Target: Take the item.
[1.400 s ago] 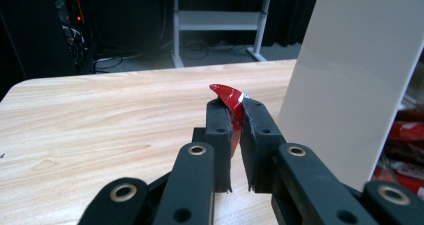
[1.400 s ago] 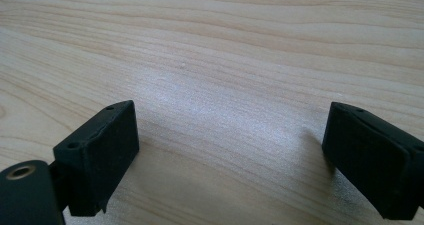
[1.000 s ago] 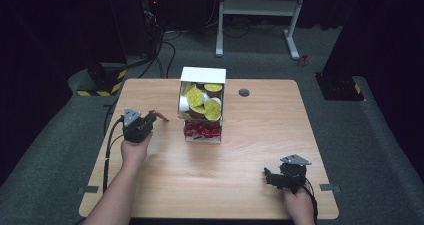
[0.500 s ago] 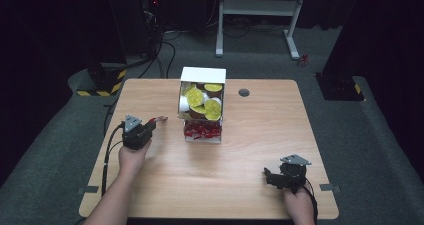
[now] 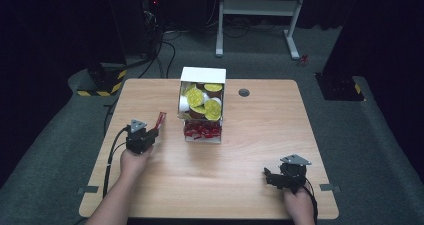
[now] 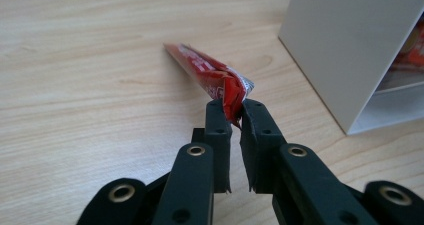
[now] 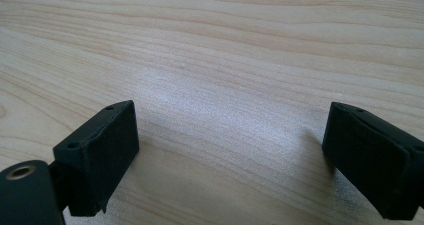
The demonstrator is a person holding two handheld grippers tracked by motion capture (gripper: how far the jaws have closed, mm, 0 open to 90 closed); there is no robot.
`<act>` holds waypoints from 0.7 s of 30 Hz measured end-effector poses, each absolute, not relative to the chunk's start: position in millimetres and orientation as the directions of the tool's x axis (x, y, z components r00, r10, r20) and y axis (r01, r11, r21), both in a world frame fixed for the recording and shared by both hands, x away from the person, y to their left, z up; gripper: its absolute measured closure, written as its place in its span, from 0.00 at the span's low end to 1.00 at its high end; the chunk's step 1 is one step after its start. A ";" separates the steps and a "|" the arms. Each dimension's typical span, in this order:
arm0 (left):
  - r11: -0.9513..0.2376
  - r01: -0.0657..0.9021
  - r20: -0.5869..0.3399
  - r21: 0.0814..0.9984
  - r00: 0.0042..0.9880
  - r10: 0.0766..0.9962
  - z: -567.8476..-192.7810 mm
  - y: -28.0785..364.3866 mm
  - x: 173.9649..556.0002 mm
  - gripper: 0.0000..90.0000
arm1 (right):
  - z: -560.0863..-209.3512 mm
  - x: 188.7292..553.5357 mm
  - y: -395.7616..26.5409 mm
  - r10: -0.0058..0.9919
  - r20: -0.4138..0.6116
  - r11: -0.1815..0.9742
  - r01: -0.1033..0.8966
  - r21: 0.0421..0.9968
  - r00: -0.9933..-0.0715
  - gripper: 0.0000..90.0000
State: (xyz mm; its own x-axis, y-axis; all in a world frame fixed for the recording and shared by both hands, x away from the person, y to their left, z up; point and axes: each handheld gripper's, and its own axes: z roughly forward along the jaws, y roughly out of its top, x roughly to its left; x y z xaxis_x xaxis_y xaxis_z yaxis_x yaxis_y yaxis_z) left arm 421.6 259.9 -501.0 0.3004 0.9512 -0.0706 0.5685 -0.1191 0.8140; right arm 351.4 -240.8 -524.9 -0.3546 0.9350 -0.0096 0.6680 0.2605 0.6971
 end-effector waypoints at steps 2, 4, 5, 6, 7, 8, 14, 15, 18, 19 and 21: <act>-0.117 0.577 -0.082 0.808 0.307 0.948 -503.1 257.3 422.3 0.91 | -524.9 351.4 -240.8 0.935 -0.010 0.261 0.668 0.697 -0.355 0.09; -0.124 0.581 -0.081 0.804 0.314 0.946 -504.9 254.5 422.8 0.91 | -524.9 351.4 -240.8 0.935 -0.009 0.261 0.668 0.697 -0.355 0.09; -0.126 0.583 -0.079 0.802 0.314 0.946 -506.1 253.0 423.0 0.91 | -524.9 351.4 -240.8 0.935 -0.009 0.261 0.668 0.697 -0.355 0.09; -0.136 0.586 -0.072 0.799 0.318 0.946 -507.1 252.4 423.4 0.91 | -524.9 351.5 -240.9 0.934 -0.011 0.263 0.667 0.698 -0.357 0.09; -0.140 0.591 -0.070 0.795 0.318 0.945 -508.1 252.1 424.0 0.90 | -524.9 351.5 -241.0 0.934 -0.012 0.263 0.666 0.698 -0.357 0.09; -0.132 0.596 -0.079 0.792 0.314 0.946 -509.3 251.2 424.3 0.90 | -524.9 351.4 -240.8 0.935 -0.010 0.261 0.668 0.697 -0.355 0.09; -0.133 0.617 -0.083 0.775 0.307 0.948 -513.9 251.3 428.1 0.89 | -524.9 351.5 -241.0 0.934 -0.012 0.264 0.666 0.698 -0.357 0.09; -0.132 0.622 -0.086 0.772 0.307 0.948 -514.5 251.5 428.4 0.88 | -524.9 351.5 -240.9 0.934 -0.011 0.263 0.667 0.697 -0.357 0.09; -0.138 0.614 -0.080 0.777 0.314 0.946 -513.5 249.6 426.8 0.76 | -524.9 351.4 -240.8 0.935 -0.010 0.262 0.667 0.697 -0.356 0.09; -0.144 0.609 -0.070 0.780 0.314 0.947 -512.2 249.2 425.7 0.71 | -524.9 351.4 -240.8 0.935 -0.010 0.261 0.667 0.697 -0.355 0.09; -0.141 0.603 -0.071 0.786 0.314 0.947 -508.9 250.5 424.4 0.64 | -524.9 351.4 -240.8 0.935 -0.010 0.261 0.668 0.697 -0.355 0.09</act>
